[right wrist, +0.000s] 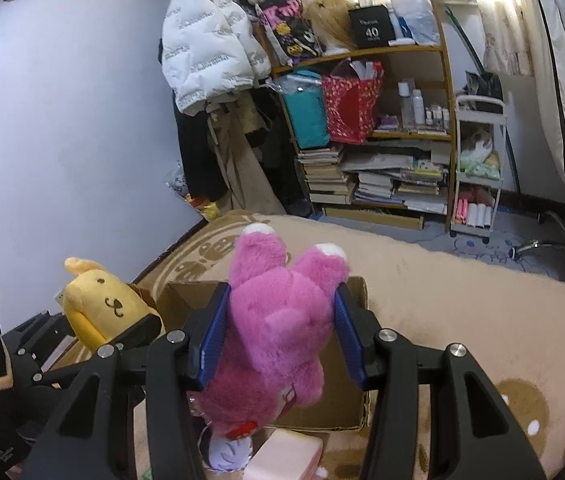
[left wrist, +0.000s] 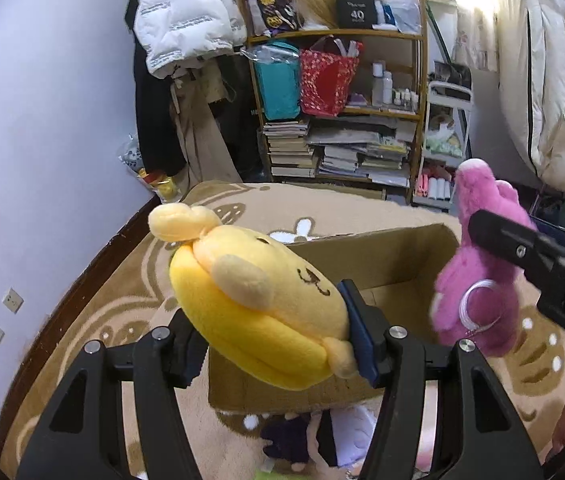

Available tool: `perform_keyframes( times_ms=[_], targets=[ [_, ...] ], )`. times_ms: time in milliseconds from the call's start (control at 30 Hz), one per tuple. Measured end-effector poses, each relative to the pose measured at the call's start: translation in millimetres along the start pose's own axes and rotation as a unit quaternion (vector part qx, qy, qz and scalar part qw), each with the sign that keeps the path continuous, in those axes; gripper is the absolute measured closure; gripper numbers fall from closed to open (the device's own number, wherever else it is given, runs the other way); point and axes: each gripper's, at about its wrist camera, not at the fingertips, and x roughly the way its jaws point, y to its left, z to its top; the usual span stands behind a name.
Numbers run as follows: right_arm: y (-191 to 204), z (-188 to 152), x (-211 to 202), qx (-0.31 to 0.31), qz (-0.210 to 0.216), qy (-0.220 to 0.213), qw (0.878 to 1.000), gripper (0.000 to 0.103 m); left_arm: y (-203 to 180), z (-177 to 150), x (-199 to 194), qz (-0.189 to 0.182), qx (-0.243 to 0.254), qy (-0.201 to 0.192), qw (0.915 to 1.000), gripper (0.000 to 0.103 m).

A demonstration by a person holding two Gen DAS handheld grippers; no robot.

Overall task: Organize soft objects
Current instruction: 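Lift the yellow dog and pink bear and carry both over the box, then open both tools to drop the dog and bear into the box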

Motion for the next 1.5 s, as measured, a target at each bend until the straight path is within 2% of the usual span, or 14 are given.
perform_keyframes(
  times_ms=[100, 200, 267, 533, 633, 700, 900, 967, 1133, 1233, 1400, 1500],
  targets=[
    [-2.3, -10.1, 12.4, -0.009, -0.011, 0.013, 1.0, 0.05, -2.9, 0.3, 12.3, 0.006, 0.012, 0.006, 0.9999, 0.044],
    [-7.0, -21.2, 25.5, -0.007, -0.009, 0.033, 0.999, 0.051, -1.8, -2.1, 21.8, 0.001, 0.001, 0.018, 0.9998, 0.044],
    [-11.1, -27.4, 30.8, 0.001, -0.008, 0.042, 0.999, 0.056, 0.5, -4.8, 29.0, -0.005, -0.007, 0.028, 0.9996, 0.044],
    [-18.6, -39.8, 39.0, 0.017, 0.0, 0.064, 0.998, 0.057, -4.3, -19.3, 57.4, 0.004, -0.004, 0.066, 0.9978, 0.039],
    [-19.7, -40.0, 35.3, 0.018, -0.003, 0.06, 0.998, 0.056, -9.5, -21.2, 60.3, 0.02, 0.004, 0.067, 0.9975, 0.03],
    [-22.1, -38.5, 33.2, 0.024, -0.001, 0.056, 0.998, 0.056, -11.0, -21.6, 59.3, 0.026, 0.008, 0.066, 0.9974, 0.019],
    [-30.6, -38.0, 25.1, 0.032, -0.013, 0.056, 0.998, 0.034, -6.9, -23.3, 44.8, 0.032, -0.013, 0.049, 0.9982, 0.008],
    [-31.7, -37.4, 22.2, 0.033, -0.011, 0.057, 0.998, 0.018, -4.1, -24.8, 39.2, 0.034, -0.02, 0.043, 0.9983, 0.006],
    [-34.7, -36.2, 10.9, 0.042, -0.01, 0.052, 0.998, 0.001, 3.7, -27.7, 24.1, 0.023, -0.032, 0.036, 0.9986, 0.003],
    [-35.8, -37.1, 5.3, 0.048, -0.008, 0.05, 0.998, 0.0, 6.9, -29.4, 14.9, 0.023, -0.036, 0.03, 0.9986, 0.002],
    [-31.8, -43.0, -2.1, 0.044, -0.006, 0.052, 0.998, 0.0, 12.6, -31.1, 2.9, -0.001, -0.055, 0.04, 0.9977, 0.002],
    [-29.8, -48.0, -7.5, 0.039, -0.008, 0.055, 0.998, 0.0, 10.2, -34.4, -5.7, 0.01, -0.041, 0.037, 0.9984, 0.002]
  ],
)
